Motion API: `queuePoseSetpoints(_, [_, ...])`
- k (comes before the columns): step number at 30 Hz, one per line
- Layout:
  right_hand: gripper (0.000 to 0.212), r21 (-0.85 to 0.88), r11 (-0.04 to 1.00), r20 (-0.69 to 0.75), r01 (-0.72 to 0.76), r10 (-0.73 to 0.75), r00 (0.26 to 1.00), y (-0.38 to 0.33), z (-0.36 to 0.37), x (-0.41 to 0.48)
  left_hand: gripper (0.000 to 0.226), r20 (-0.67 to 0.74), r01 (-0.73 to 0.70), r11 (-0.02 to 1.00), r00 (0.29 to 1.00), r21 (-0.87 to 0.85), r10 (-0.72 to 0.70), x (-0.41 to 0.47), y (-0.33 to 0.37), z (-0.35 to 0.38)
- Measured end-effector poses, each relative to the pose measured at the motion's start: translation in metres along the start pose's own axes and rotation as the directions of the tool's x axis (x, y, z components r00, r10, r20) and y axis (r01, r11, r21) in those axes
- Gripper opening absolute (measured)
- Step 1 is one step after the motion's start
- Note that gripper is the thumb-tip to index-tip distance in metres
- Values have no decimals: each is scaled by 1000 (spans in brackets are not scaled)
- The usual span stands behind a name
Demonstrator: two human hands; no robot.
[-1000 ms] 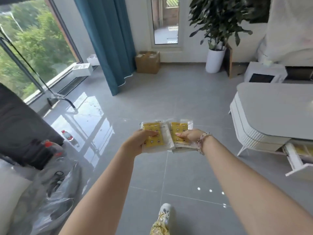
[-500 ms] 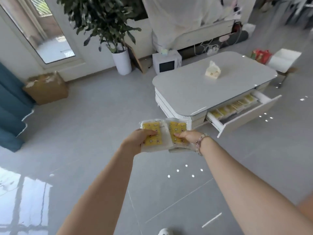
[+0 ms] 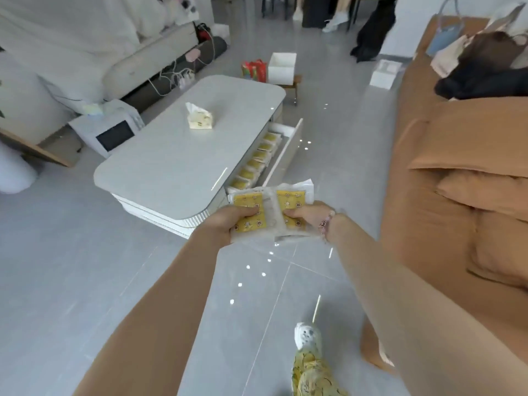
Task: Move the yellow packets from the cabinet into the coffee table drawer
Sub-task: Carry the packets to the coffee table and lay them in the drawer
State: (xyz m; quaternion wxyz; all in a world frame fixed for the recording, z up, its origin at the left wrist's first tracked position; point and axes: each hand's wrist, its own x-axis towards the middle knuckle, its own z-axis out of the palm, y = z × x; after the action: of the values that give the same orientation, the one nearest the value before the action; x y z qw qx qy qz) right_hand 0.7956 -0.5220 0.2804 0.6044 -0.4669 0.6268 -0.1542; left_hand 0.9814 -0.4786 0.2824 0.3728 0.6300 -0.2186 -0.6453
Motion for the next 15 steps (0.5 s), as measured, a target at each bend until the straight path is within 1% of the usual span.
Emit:
queuePoseSetpoints(2, [30, 20, 999, -33, -33, 34, 999, 6, -20, 8, 11, 44, 13, 999, 999, 37, -14, 22, 4, 19])
queuePoseSetpoints(6, [27, 75, 995, -76, -67, 72, 994, 3, -59, 36, 29, 90, 52, 997, 994, 60, -58, 63, 25, 53])
queuePoseSetpoints(8, [32, 63, 995, -98, -83, 88, 991, -4, -78, 55, 24, 104, 62, 996, 992, 63, -68, 83, 37, 69])
queuePoseSetpoints(11, [47, 51, 994, -89, -94, 98, 991, -16, -107, 87, 14, 110, 72, 996, 991, 62, -78, 113, 57, 92])
queuePoseSetpoints(13, [46, 45, 994, -88, -102, 106, 990, -28, -127, 107, 12, 108, 66, 996, 992, 67, -72, 133, 75, 109])
queuePoseSetpoints(15, [38, 41, 995, -90, -95, 98, 991, -42, -146, 125, 8, 100, 58, 996, 993, 72, -65, 149, 91, 124])
